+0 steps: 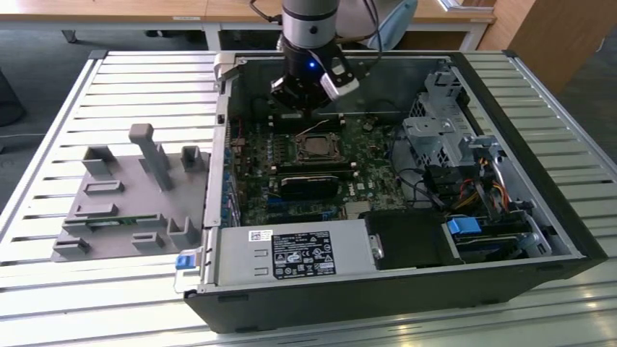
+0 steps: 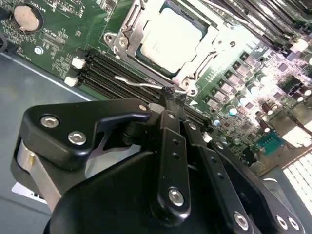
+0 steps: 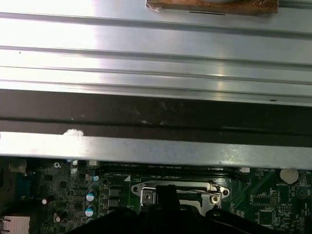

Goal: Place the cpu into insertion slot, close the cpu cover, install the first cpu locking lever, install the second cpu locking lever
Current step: 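Install the first cpu locking lever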

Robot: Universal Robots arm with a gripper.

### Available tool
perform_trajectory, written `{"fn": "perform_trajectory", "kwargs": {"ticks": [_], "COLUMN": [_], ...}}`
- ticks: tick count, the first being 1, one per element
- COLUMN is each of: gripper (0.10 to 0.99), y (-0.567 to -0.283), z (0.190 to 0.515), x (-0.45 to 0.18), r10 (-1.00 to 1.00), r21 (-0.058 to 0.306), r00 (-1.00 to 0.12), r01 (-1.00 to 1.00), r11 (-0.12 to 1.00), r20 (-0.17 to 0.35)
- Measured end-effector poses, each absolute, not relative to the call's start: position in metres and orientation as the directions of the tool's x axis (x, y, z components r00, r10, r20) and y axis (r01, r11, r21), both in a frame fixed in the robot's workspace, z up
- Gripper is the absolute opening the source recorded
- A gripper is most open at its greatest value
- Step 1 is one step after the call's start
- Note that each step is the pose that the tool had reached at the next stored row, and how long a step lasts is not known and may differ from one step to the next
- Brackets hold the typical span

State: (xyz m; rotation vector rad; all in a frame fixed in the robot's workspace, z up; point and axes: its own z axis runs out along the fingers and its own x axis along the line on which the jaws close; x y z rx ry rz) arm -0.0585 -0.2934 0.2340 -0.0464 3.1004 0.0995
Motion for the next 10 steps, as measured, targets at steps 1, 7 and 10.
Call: {"fn": "perform_trajectory", "kwargs": {"ticks": [1,7,10], "gripper": [0.106,0.106,0.106], "y": [-0.2934,-0.2921,-0.2904], "z": [0.2338,0.2319,0.2310], "x": [-0.0580,-0.0541,-0.0506], "r10": [-0.029,-0.029,-0.028], "r21": [0.063,0.063,0.063], "r00": [-0.999,-0.999,-0.999], "r01": [-0.031,-0.031,-0.031], "r11": [0.998,0.998,0.998], "r20": [-0.040,-0.040,-0.040]}}
